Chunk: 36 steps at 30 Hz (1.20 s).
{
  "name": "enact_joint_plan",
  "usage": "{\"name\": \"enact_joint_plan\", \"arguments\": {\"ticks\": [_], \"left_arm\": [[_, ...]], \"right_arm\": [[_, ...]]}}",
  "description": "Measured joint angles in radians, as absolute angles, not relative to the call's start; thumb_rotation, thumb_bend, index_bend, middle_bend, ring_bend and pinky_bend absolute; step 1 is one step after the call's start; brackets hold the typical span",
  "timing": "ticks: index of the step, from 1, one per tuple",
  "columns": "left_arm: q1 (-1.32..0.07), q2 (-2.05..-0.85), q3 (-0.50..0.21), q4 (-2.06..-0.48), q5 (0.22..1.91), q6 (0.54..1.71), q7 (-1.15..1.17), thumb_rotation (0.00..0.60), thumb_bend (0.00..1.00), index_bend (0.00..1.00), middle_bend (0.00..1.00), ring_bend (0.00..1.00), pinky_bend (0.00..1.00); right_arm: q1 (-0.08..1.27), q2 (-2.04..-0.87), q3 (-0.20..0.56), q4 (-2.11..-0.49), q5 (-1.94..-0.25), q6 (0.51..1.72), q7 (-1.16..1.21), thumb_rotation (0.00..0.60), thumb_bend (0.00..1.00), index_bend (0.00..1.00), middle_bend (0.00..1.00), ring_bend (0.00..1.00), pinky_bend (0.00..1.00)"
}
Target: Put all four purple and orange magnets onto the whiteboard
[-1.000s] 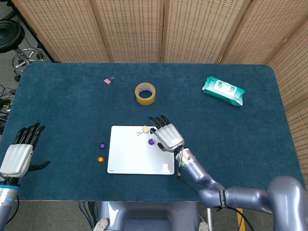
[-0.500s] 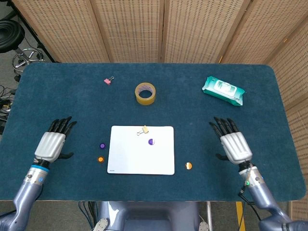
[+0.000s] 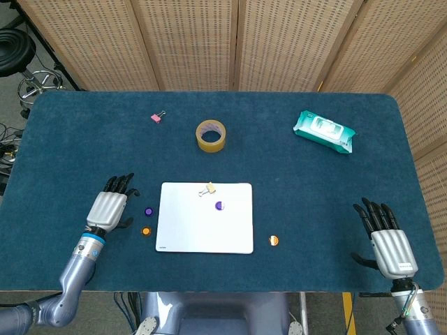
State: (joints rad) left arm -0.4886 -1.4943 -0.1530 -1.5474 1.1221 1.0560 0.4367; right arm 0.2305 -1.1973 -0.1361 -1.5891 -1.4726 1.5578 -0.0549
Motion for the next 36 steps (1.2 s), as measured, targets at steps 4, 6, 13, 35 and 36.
{"name": "enact_joint_plan", "arguments": {"ticks": [4,6,13,35,36], "left_arm": [[-0.491,-1.52,-0.148,-1.542,1.086,1.061,0.448,0.6,0.23,0.37,0.0,0.0,0.0],[-0.493,-1.53,-0.148,-1.536,1.077,1.061,0.445,0.6,0.24,0.37,0.0,0.0,0.0],[-0.513,-1.575,-0.149,-1.499,1.046,1.047,0.44,0.6,0.27,0.41,0.0,0.0,0.0],[-0.573,-1.647,-0.165,-1.421,0.954,0.995,0.444,0.6,0.3,0.42,0.0,0.0,0.0],[-0.575,-1.651,-0.165,-1.414,0.951,0.995,0.443,0.6,0.3,0.42,0.0,0.0,0.0]], "right_arm": [[0.215,-1.191,-0.13,-1.583,-1.503,1.559,-0.035,0.6,0.0,0.0,0.0,0.0,0.0],[0.208,-1.187,-0.122,-1.583,-1.513,1.556,-0.028,0.6,0.0,0.0,0.0,0.0,0.0],[0.193,-1.182,-0.099,-1.58,-1.521,1.533,-0.015,0.6,0.0,0.0,0.0,0.0,0.0],[0.163,-1.175,-0.049,-1.578,-1.532,1.49,-0.002,0.6,0.0,0.0,0.0,0.0,0.0],[0.161,-1.174,-0.047,-1.577,-1.533,1.488,-0.002,0.6,0.0,0.0,0.0,0.0,0.0]]}}
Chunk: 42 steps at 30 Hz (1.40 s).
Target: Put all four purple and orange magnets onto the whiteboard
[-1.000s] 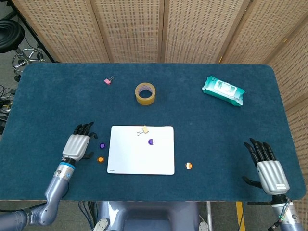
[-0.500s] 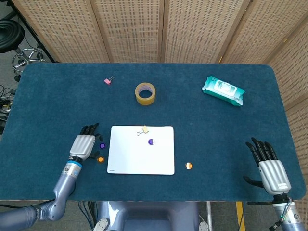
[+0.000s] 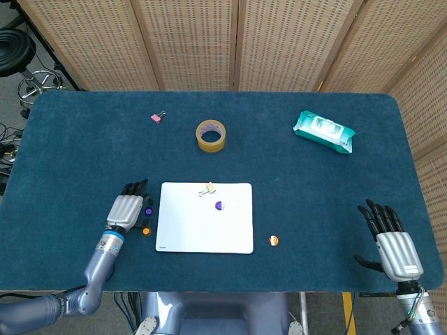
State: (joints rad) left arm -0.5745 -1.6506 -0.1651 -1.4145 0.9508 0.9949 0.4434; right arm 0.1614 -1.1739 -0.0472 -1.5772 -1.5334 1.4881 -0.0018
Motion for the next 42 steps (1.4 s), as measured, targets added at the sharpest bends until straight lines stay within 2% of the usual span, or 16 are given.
{"name": "enact_joint_plan", "arguments": {"ticks": [10,18,33,42], "left_arm": [[-0.588,-1.668,-0.159,-1.395,0.942,0.995,0.44,0.6,0.3,0.45,0.0,0.0,0.0],[-0.588,-1.676,-0.156,-1.386,0.93,1.009,0.447,0.6,0.32,0.55,0.0,0.0,0.0],[-0.587,-1.658,-0.161,-1.406,0.929,1.021,0.433,0.6,0.33,0.56,0.0,0.0,0.0],[-0.589,-1.616,-0.168,-1.493,0.978,1.037,0.403,0.6,0.35,0.56,0.0,0.0,0.0]], "right_arm": [[0.152,-1.171,-0.031,-1.575,-1.535,1.471,0.005,0.6,0.0,0.0,0.0,0.0,0.0],[0.145,-1.169,-0.021,-1.577,-1.54,1.466,0.009,0.6,0.0,0.0,0.0,0.0,0.0],[0.137,-1.166,-0.007,-1.578,-1.542,1.452,0.011,0.6,0.0,0.0,0.0,0.0,0.0],[0.134,-1.166,-0.001,-1.581,-1.543,1.445,0.009,0.6,0.0,0.0,0.0,0.0,0.0]]}}
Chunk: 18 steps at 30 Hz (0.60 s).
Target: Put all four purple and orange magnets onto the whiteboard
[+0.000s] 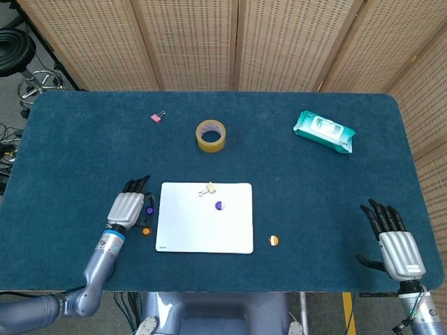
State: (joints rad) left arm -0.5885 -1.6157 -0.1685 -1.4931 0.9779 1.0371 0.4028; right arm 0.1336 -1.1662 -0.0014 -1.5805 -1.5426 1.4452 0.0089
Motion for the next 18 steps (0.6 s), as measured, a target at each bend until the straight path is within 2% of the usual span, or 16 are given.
{"name": "enact_joint_plan", "arguments": {"ticks": [9,18], "left_arm": [[-0.647,-1.638,-0.185,-1.486,0.993,1.019,0.456,0.6,0.35,0.57,0.0,0.0,0.0],[-0.73,-1.738,-0.208,-1.393,0.986,0.965,0.482,0.6,0.35,0.57,0.0,0.0,0.0]], "right_arm": [[0.132,-1.167,0.002,-1.58,-1.543,1.439,0.006,0.6,0.0,0.0,0.0,0.0,0.0],[0.129,-1.164,0.008,-1.576,-1.538,1.436,0.011,0.6,0.0,0.0,0.0,0.0,0.0]]}}
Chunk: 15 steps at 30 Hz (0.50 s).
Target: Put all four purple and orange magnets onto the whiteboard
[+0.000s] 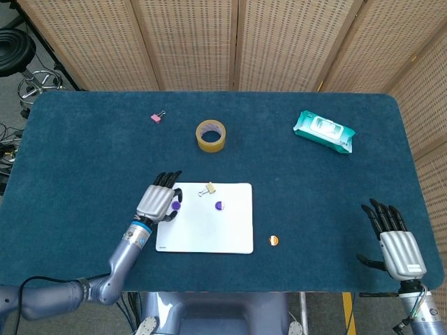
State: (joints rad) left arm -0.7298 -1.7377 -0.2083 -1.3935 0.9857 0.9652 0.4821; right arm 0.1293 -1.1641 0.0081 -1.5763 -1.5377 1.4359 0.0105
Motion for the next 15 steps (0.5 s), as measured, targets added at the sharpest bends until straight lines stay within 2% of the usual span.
{"name": "enact_joint_plan", "arguments": {"ticks": [15], "left_arm": [[-0.801,-1.814,-0.233,-1.334,0.906,0.951,0.549,0.6,0.35,0.57,0.0,0.0,0.0]], "right_arm": [[0.129,-1.164,0.016,-1.572,-1.528,1.422,0.015,0.6,0.0,0.0,0.0,0.0,0.0]]}}
